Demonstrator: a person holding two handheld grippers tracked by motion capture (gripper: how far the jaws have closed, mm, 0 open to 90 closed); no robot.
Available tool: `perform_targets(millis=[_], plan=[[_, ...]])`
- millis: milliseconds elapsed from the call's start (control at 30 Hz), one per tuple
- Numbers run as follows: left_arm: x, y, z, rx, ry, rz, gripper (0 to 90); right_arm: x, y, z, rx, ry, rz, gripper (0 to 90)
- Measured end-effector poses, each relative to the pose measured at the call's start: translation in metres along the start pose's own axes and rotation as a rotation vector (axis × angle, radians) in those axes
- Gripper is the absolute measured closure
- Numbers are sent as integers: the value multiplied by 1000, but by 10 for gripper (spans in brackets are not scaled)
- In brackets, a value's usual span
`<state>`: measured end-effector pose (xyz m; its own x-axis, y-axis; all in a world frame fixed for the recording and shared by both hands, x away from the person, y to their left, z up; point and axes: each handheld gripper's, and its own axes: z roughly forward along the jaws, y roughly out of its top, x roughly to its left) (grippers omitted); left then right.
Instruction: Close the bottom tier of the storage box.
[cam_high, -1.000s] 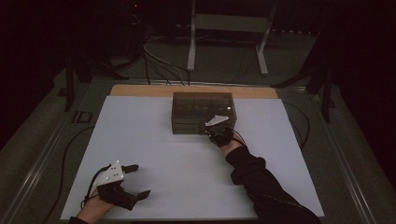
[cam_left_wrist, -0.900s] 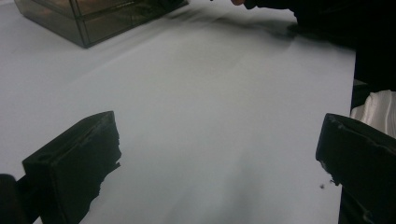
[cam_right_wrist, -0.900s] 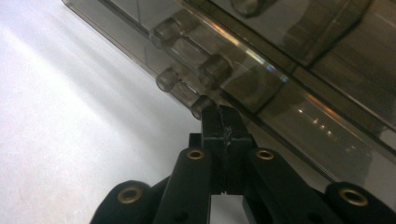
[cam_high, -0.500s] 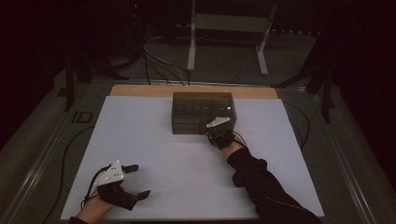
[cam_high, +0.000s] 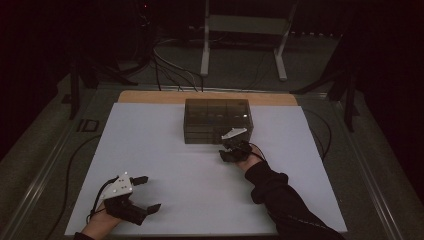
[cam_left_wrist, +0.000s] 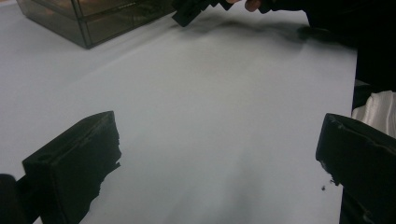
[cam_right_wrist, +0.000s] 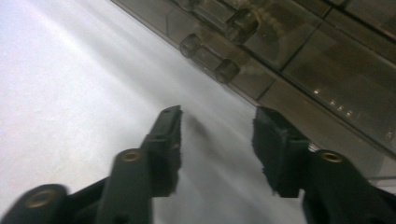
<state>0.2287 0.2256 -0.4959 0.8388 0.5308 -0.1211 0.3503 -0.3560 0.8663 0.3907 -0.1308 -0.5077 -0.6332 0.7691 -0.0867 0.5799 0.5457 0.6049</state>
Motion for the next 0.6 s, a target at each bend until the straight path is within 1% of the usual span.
perform_targets(millis=[33,100,133,200,267,333,400,433,467,500,567,600], plan=[[0,0,0,1,0,1,0,1,0,0,3,2,-5,448],[0,0,0,2,-1,2,0,2,0,-2,-1,2,-8,442],[0,0,0,0,0,-1,0,2,0,-2,-2,8,-10,410],[0,0,0,-1,0,1,0,4,1,-4,3,20,1,344],[0,0,0,2,-1,1,0,6,1,-4,4,24,10,305],[0,0,0,-1,-1,-1,0,8,2,-5,6,30,5,231],[0,0,0,-1,-1,0,0,9,3,-5,11,35,6,186],[0,0,0,1,0,0,0,9,3,-5,14,42,4,162],[0,0,0,1,-1,1,0,9,4,-5,19,47,13,139],[0,0,0,0,-1,2,0,9,4,-5,21,58,20,136],[0,0,0,0,0,1,0,8,4,-5,25,74,25,99],[0,0,0,0,0,-1,0,7,4,-5,30,94,27,95]])
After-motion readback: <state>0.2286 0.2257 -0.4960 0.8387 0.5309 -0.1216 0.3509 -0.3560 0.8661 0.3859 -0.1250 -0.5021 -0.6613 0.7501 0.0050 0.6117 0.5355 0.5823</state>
